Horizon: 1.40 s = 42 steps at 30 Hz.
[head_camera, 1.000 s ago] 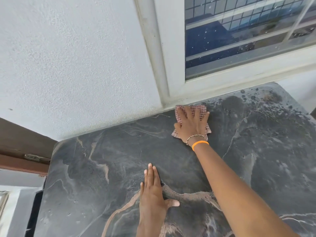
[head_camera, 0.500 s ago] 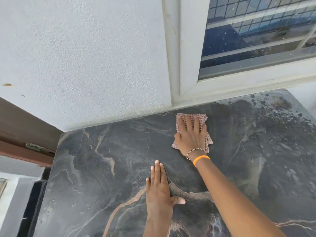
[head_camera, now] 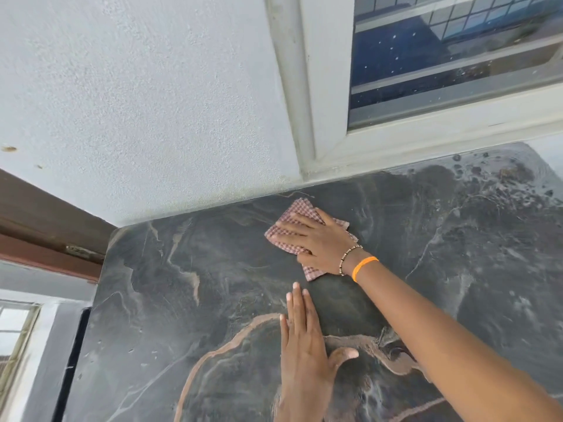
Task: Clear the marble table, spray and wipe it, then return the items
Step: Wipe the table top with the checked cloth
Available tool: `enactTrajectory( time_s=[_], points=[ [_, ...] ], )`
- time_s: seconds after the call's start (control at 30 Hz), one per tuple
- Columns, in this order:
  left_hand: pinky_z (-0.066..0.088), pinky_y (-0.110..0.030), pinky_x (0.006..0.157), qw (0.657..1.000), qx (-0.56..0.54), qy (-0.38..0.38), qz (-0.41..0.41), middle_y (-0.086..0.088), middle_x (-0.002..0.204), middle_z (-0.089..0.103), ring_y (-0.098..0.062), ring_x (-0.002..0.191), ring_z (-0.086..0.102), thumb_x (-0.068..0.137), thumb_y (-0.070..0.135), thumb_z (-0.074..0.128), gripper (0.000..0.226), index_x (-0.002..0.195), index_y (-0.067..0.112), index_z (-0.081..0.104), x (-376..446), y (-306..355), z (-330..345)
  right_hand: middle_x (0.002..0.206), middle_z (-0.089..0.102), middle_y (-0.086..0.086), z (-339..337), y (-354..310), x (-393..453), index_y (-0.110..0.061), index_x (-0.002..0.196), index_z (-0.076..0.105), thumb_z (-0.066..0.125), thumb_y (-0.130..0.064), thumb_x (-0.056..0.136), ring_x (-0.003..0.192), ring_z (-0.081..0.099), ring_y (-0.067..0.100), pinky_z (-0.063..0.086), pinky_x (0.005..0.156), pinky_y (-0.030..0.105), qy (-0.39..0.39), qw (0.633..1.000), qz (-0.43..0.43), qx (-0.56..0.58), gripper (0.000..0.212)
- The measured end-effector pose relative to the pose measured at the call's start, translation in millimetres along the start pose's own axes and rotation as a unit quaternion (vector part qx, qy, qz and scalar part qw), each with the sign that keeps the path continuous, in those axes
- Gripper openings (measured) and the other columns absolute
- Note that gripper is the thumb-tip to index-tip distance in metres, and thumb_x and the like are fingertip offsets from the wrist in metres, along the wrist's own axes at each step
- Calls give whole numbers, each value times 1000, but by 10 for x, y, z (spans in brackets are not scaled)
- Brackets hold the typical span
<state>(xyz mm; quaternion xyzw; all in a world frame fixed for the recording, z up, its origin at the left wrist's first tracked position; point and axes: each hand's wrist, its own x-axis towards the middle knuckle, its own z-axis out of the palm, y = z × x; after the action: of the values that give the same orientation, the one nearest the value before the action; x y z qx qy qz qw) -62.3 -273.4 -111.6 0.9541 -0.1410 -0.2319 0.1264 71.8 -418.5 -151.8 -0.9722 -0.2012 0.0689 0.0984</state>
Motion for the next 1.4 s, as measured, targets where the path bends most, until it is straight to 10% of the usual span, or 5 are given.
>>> enactTrajectory(
  time_s=[0.5, 0.7, 1.1, 1.33, 1.4],
  points=[
    [-4, -37, 117, 995, 75, -64, 2, 3, 134, -43, -22, 141, -25, 70, 68, 49, 116, 127, 15, -36, 203, 270, 134, 158, 7, -9, -194, 1541, -1555, -36, 146, 12, 27, -32, 94, 146, 6, 20, 5, 114, 58, 126, 810, 568, 78, 54],
    [-7, -32, 117, 999, -22, -3, 29, 5, 147, -32, -15, 139, -27, 72, 72, 38, 107, 138, 16, -25, 117, 163, 156, 158, 9, -6, 7, 708, -1082, -33, 147, 11, 30, -32, 92, 145, 6, 24, 4, 112, 59, 110, 866, 485, 55, 58],
    [5, -36, 116, 987, -82, 9, -138, -8, 155, -19, -22, 145, -13, 68, 64, 62, 124, 142, 7, -19, -691, -782, 137, 157, 16, -6, 347, -1641, -43, -33, 144, 22, 43, -29, 87, 146, 6, 23, -4, 113, 55, -29, 997, 4, 67, 61],
    [-2, -39, 117, 996, -28, -53, -67, -10, 149, -33, -27, 142, -21, 37, 94, 13, 141, 140, 5, -24, -911, -591, 220, 157, 3, -16, 177, -571, -969, -42, 145, 4, 33, -31, 90, 146, 0, 13, 2, 115, 53, 13, 986, 169, -2, 63],
    [-3, -40, 117, 996, -18, -68, -53, -9, 146, -36, -28, 142, -22, 51, 87, 29, 131, 138, 7, -26, -931, -602, 235, 157, -3, -18, 111, -195, -1298, -43, 144, -1, 31, -31, 93, 146, -3, 12, 1, 115, 52, 14, 961, 277, 6, 62]
  ],
)
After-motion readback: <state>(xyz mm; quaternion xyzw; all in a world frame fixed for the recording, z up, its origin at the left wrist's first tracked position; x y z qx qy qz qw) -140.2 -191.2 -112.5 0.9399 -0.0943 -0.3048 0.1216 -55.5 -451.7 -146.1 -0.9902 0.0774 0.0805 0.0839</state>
